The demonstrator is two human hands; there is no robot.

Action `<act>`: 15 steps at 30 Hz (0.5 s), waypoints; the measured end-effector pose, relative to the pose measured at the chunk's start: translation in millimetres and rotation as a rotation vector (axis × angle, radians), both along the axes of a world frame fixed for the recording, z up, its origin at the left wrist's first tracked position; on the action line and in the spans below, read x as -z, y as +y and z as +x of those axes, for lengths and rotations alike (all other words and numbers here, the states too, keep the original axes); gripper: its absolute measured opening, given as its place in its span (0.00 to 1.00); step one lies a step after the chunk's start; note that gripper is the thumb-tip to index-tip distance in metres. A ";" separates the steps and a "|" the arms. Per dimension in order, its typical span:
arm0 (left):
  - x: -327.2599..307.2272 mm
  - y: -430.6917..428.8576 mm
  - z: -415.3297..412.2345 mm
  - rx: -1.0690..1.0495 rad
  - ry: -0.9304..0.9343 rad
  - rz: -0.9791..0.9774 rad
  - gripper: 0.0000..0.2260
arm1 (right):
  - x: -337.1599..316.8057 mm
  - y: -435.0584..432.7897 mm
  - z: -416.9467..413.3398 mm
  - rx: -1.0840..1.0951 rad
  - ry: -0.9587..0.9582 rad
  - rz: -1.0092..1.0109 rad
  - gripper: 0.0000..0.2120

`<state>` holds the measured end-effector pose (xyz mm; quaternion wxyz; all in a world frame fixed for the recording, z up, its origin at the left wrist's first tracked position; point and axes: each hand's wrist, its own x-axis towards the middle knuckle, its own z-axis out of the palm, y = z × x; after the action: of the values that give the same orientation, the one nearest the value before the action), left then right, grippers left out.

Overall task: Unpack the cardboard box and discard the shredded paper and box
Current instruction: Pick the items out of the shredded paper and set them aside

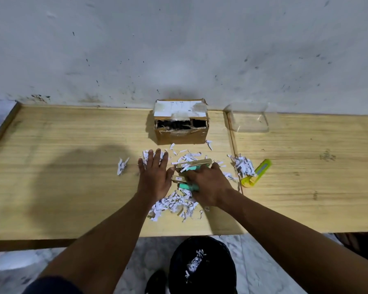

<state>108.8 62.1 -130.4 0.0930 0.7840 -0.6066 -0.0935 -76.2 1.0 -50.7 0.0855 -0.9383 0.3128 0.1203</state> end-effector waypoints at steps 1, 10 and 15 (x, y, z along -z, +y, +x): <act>0.4 0.1 -0.2 0.002 -0.007 -0.006 0.29 | -2.8 -2.6 -1.1 0.002 -0.020 0.005 0.25; 0.2 -0.1 0.0 -0.005 0.011 0.007 0.30 | -34.6 -49.5 -9.6 0.139 -0.188 0.077 0.26; 3.3 -0.8 1.1 0.000 -0.005 0.024 0.30 | -20.7 -57.9 8.8 0.108 -0.108 0.033 0.29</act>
<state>109.9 61.3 -133.7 0.0821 0.7852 -0.6058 -0.0986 -67.4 -56.9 -29.9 0.1242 -0.9236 0.3559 0.0698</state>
